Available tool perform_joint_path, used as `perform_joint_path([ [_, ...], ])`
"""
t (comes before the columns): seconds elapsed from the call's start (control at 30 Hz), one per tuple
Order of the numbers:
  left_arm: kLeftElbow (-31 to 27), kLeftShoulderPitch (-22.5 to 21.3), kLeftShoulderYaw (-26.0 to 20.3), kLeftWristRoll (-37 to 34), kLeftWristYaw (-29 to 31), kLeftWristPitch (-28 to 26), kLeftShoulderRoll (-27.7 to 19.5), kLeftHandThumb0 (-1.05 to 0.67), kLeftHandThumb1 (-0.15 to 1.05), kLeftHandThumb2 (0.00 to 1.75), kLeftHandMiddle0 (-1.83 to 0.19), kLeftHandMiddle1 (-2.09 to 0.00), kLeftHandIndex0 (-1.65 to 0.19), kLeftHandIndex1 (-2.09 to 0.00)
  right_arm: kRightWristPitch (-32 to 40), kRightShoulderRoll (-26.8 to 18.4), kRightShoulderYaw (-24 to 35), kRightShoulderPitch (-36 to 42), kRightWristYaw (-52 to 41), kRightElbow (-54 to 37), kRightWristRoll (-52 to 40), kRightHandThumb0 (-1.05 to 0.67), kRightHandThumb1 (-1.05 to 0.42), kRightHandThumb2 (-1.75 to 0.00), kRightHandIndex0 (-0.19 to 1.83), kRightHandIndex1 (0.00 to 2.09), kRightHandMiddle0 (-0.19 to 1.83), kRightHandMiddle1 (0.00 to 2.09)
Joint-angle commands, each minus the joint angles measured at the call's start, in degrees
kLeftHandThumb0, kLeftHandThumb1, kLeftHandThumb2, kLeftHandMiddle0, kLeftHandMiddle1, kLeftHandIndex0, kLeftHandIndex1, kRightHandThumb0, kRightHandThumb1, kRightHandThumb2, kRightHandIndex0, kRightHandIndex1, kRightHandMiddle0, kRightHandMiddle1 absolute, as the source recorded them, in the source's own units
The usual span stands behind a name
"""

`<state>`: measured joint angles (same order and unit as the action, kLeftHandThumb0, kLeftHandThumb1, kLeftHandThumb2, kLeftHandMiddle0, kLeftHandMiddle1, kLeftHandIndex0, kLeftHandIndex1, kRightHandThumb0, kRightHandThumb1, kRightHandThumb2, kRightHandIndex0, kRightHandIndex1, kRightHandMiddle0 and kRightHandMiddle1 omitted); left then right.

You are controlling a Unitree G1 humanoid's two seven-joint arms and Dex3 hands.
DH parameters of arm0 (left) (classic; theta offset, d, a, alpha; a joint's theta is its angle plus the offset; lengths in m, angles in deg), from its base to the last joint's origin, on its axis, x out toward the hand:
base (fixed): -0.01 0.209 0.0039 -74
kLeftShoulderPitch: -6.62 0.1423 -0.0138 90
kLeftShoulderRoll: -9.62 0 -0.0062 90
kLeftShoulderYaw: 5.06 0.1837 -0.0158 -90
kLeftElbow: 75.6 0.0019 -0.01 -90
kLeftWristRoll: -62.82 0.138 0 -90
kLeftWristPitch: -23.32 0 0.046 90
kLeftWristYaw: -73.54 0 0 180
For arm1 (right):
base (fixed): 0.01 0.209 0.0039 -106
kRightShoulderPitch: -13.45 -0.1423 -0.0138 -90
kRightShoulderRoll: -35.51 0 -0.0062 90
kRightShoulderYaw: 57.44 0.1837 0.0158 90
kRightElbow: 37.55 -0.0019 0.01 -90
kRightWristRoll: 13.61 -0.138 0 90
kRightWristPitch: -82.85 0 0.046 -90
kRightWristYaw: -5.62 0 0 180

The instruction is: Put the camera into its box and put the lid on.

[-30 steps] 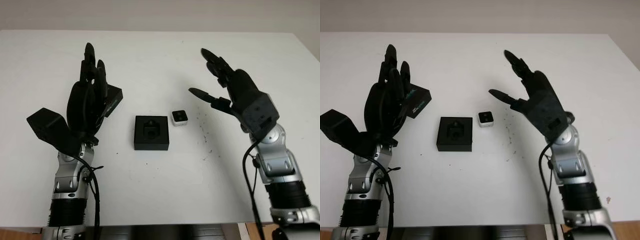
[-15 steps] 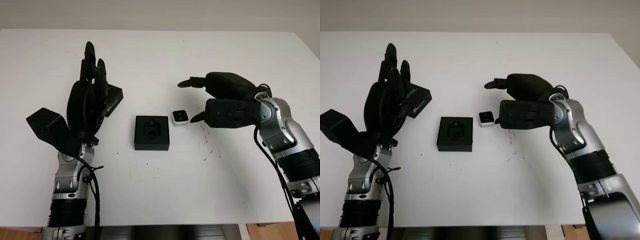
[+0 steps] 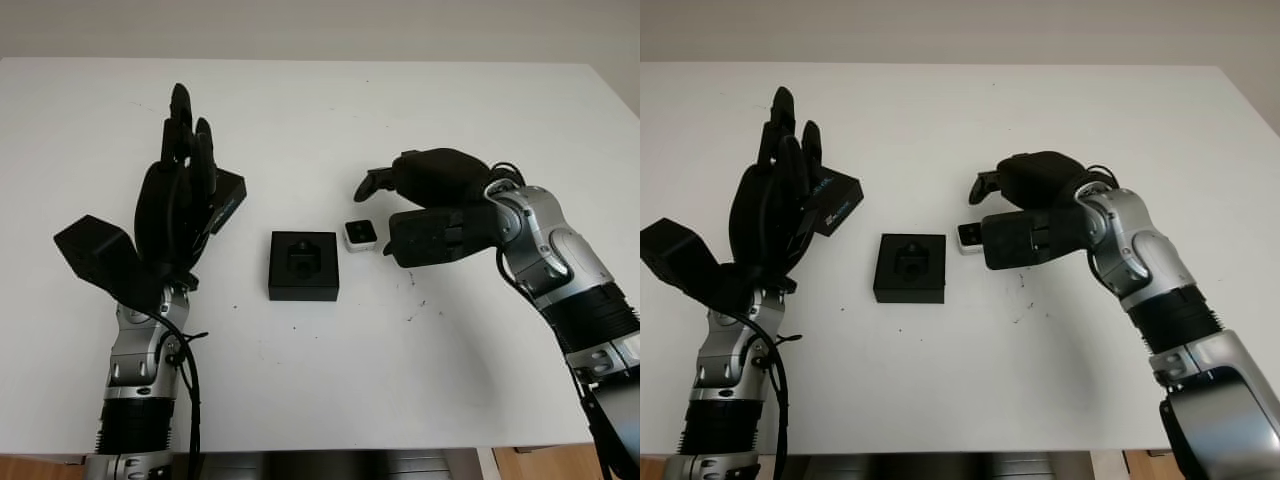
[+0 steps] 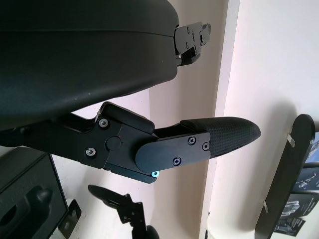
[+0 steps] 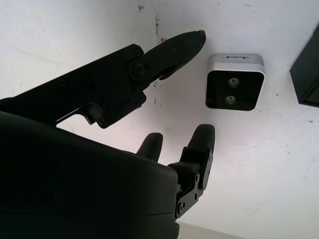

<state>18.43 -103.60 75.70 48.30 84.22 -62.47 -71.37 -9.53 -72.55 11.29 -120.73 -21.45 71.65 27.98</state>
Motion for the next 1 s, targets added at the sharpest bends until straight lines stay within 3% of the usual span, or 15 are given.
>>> perform_joint_path([
  [0.0,-0.1,-0.3,0.0,-0.2,0.1,0.0,0.1,-0.79,1.05,0.58,0.19,0.0,0.19,0.0,-0.2,-0.4,-0.2,-0.4,0.3,-2.0,0.8,-0.67,-0.83,-0.06,-0.15,1.4,0.06,1.15],
  [0.13,-0.1,-0.2,0.1,0.2,0.0,0.3,0.1,-0.8,1.05,0.58,0.19,0.0,0.19,0.0,-2.1,-1.0,-0.3,1.2,3.5,-2.3,2.4,-0.74,-0.85,-0.05,-0.04,1.15,0.04,1.18],
  [0.23,-0.3,-0.1,0.1,0.1,0.0,0.2,0.1,-0.79,1.05,0.59,0.19,0.0,0.19,0.0,-2.9,-0.7,0.6,2.6,5.4,-2.2,1.4,-0.74,-0.85,-0.05,-0.03,1.09,0.02,1.22],
  [0.37,-0.3,-0.1,0.0,-0.1,0.1,0.3,0.1,-0.79,1.05,0.59,0.19,0.0,0.19,0.0,-3.6,0.4,2.4,5.5,8.7,-2.3,-1.2,-0.71,-0.87,-0.06,0.07,0.37,-0.15,1.36],
  [0.43,-0.3,0.0,0.0,-0.1,0.0,0.2,0.2,-0.79,1.05,0.59,0.19,0.0,0.19,0.0,-4.1,1.0,3.2,7.1,11.4,-2.5,-2.0,-0.7,-0.88,-0.06,0.09,0.22,-0.18,1.36],
  [0.6,-0.1,-0.1,-0.1,-0.1,0.0,0.2,0.2,-0.79,1.05,0.58,0.19,0.0,0.19,0.0,-8.4,2.5,4.2,9.6,20.7,0.3,-3.2,-0.72,-0.89,-0.06,0.13,0.15,-0.18,1.37],
  [0.97,0.2,-0.2,-0.4,0.0,0.0,0.3,0.0,-0.8,1.05,0.57,0.19,0.0,0.19,0.0,-8.5,4.2,4.1,11.0,24.1,3.0,-3.5,-0.7,-0.91,-0.05,0.1,0.09,-0.19,1.27],
])
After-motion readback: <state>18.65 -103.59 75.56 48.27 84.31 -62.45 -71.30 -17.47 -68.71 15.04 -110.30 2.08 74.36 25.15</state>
